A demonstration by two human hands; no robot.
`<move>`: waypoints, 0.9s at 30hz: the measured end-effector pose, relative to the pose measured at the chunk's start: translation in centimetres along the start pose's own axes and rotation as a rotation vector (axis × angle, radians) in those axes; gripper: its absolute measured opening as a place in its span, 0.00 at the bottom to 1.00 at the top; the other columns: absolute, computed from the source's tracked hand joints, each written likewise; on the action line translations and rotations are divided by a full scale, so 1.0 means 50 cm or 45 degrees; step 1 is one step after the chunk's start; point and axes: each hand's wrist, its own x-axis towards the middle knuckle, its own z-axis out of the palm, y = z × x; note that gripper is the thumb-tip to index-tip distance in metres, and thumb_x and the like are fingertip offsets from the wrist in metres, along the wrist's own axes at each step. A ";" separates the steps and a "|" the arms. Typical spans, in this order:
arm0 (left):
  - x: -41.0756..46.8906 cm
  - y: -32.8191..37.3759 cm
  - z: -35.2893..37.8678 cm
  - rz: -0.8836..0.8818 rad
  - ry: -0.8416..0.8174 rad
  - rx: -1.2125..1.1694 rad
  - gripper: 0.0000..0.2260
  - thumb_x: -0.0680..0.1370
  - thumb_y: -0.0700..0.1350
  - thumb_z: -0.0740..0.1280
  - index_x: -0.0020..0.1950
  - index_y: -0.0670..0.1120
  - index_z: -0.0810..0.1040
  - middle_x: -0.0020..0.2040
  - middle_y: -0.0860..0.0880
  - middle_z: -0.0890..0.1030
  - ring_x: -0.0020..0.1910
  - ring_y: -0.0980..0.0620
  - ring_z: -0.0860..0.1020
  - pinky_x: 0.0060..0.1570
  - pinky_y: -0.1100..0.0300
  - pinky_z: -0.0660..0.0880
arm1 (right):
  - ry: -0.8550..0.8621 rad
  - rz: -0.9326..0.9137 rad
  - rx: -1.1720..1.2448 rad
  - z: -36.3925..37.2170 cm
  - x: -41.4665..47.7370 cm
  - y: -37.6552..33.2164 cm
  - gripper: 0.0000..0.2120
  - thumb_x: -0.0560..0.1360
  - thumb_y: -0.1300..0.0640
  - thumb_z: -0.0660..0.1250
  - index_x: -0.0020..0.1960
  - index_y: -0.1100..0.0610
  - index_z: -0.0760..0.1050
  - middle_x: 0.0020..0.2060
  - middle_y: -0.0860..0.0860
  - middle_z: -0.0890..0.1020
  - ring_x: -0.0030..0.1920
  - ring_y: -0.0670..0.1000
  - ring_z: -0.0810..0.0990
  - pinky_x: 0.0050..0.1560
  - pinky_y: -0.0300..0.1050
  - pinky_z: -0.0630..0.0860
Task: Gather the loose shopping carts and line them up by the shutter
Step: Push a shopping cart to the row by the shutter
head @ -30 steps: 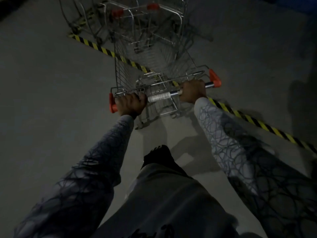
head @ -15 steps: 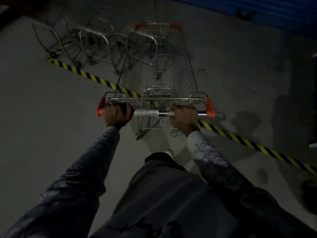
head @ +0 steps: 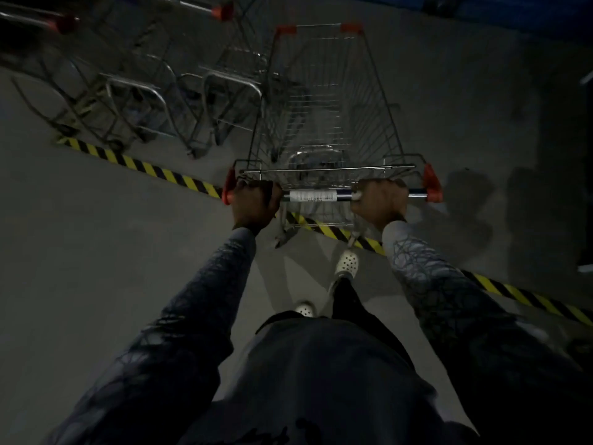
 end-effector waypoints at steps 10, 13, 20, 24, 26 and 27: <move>0.266 0.050 0.148 -0.209 0.013 0.181 0.20 0.80 0.49 0.56 0.35 0.41 0.78 0.37 0.40 0.81 0.45 0.39 0.77 0.62 0.41 0.68 | 0.226 -0.083 0.230 0.026 0.290 0.106 0.16 0.66 0.48 0.56 0.33 0.54 0.79 0.29 0.50 0.81 0.31 0.57 0.81 0.42 0.45 0.73; 0.336 0.036 0.170 -0.387 -0.033 0.263 0.17 0.82 0.50 0.55 0.43 0.41 0.77 0.50 0.38 0.77 0.55 0.38 0.72 0.60 0.40 0.65 | 0.168 -0.165 0.303 0.027 0.360 0.102 0.15 0.67 0.48 0.57 0.34 0.54 0.79 0.31 0.52 0.83 0.33 0.58 0.82 0.41 0.46 0.75; 0.447 -0.002 0.213 -0.905 0.023 0.176 0.20 0.84 0.53 0.49 0.57 0.41 0.74 0.67 0.38 0.71 0.67 0.37 0.68 0.72 0.39 0.54 | 0.236 -0.272 0.382 0.046 0.460 0.060 0.13 0.67 0.50 0.63 0.42 0.53 0.85 0.34 0.53 0.85 0.33 0.59 0.84 0.37 0.47 0.78; 0.501 -0.023 0.228 -0.875 0.075 0.109 0.21 0.83 0.53 0.48 0.56 0.41 0.74 0.67 0.38 0.71 0.67 0.36 0.68 0.73 0.39 0.53 | 0.269 -0.298 0.398 0.070 0.509 0.061 0.15 0.66 0.50 0.73 0.51 0.53 0.86 0.41 0.53 0.87 0.39 0.59 0.85 0.42 0.51 0.80; 0.536 -0.034 0.236 -0.845 0.077 0.116 0.21 0.83 0.53 0.48 0.55 0.41 0.74 0.66 0.38 0.71 0.66 0.36 0.68 0.73 0.38 0.53 | 0.285 -0.275 0.378 0.080 0.533 0.058 0.14 0.67 0.49 0.75 0.50 0.52 0.86 0.42 0.52 0.87 0.39 0.59 0.85 0.42 0.50 0.79; 0.554 -0.040 0.238 -0.825 0.065 0.115 0.20 0.84 0.53 0.48 0.55 0.41 0.74 0.65 0.37 0.71 0.66 0.36 0.68 0.73 0.38 0.53 | 0.295 -0.263 0.378 0.083 0.547 0.054 0.13 0.67 0.48 0.75 0.49 0.53 0.85 0.41 0.53 0.87 0.39 0.59 0.85 0.42 0.50 0.79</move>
